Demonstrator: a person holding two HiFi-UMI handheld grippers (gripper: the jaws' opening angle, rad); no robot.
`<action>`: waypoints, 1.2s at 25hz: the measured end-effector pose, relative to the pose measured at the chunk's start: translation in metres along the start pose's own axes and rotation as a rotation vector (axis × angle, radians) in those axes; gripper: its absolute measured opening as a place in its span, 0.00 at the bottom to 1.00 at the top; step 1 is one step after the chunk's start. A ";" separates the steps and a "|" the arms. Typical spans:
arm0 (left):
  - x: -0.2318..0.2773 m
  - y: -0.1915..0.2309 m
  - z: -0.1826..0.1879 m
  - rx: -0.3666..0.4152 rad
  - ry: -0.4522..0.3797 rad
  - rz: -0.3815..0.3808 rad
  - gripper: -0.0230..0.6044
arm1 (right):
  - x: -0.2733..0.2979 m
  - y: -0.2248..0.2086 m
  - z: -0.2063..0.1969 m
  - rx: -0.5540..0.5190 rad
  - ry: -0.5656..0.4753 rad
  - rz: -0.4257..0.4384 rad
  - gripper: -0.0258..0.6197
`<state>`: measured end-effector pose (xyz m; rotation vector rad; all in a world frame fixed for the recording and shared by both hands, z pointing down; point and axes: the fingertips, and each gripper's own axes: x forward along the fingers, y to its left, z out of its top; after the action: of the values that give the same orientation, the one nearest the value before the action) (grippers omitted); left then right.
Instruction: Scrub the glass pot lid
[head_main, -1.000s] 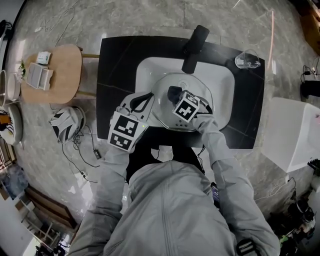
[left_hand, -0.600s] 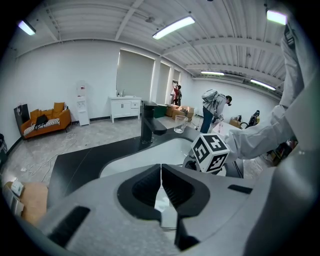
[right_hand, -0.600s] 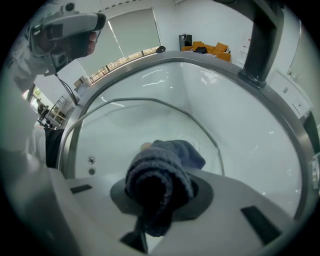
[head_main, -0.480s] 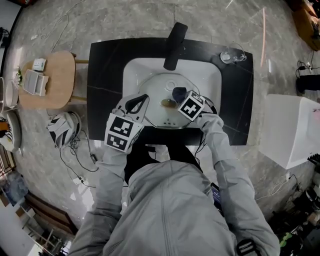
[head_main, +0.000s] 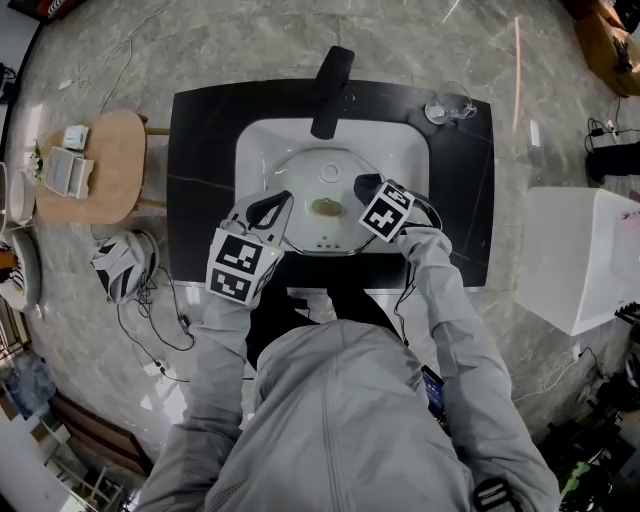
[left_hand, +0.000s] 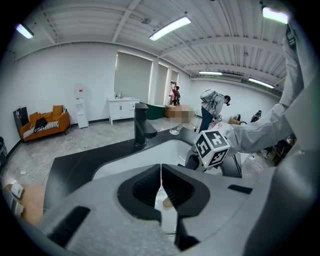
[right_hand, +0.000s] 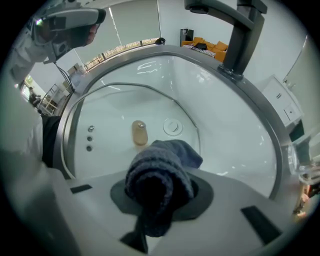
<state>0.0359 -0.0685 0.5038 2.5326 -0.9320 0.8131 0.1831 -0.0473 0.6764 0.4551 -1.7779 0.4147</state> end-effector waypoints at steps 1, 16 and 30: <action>-0.001 -0.001 0.000 0.000 -0.001 0.002 0.08 | -0.001 -0.001 -0.002 -0.006 0.004 -0.006 0.18; -0.035 0.027 0.004 0.011 0.009 0.003 0.08 | -0.009 0.020 -0.006 0.118 0.034 0.055 0.18; -0.032 0.035 -0.006 0.051 0.002 -0.173 0.08 | 0.001 0.062 0.039 0.223 0.025 0.004 0.18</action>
<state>-0.0096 -0.0755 0.4925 2.6115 -0.6872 0.7950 0.1191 -0.0139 0.6657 0.6004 -1.7157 0.6220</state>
